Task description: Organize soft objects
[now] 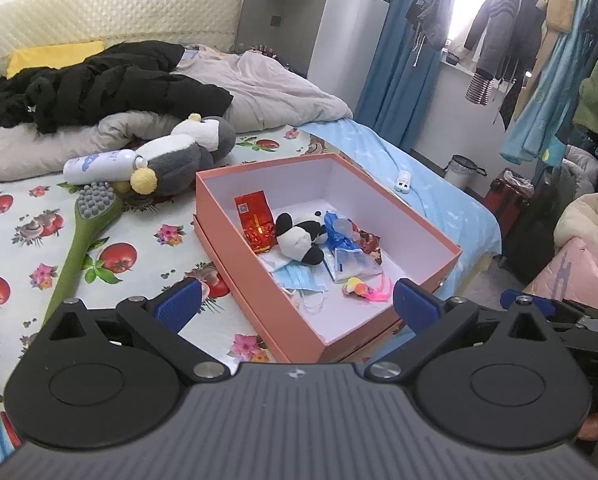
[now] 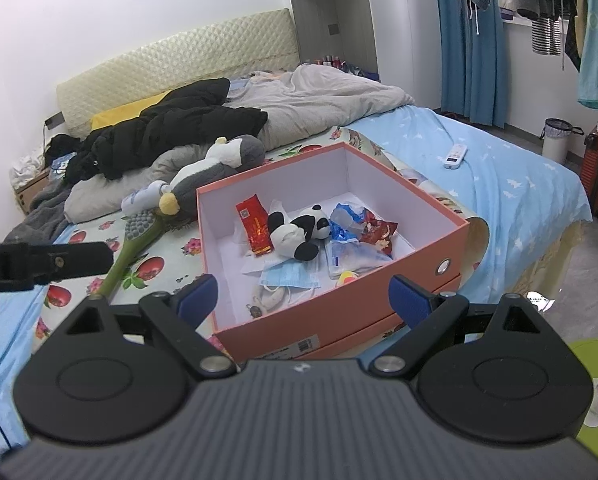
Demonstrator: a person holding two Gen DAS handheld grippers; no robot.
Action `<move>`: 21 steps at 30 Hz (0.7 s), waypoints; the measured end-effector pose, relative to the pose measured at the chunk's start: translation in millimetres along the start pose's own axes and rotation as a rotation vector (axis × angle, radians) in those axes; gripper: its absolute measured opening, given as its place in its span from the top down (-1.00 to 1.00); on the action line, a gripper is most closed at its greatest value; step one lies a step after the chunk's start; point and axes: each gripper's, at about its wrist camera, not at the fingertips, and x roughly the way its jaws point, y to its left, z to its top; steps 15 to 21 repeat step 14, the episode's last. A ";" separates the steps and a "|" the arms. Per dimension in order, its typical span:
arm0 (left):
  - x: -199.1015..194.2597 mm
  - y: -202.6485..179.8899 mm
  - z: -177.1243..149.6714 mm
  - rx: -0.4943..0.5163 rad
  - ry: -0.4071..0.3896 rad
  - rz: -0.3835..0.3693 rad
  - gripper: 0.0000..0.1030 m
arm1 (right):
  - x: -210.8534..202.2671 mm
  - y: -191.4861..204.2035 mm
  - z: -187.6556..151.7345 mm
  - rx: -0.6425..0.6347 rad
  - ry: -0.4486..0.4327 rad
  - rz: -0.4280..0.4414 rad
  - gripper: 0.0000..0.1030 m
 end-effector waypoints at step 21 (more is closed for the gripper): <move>-5.2 -3.3 -1.9 0.013 -0.003 0.011 -1.00 | 1.1 3.8 -0.6 -0.002 0.001 0.001 -0.83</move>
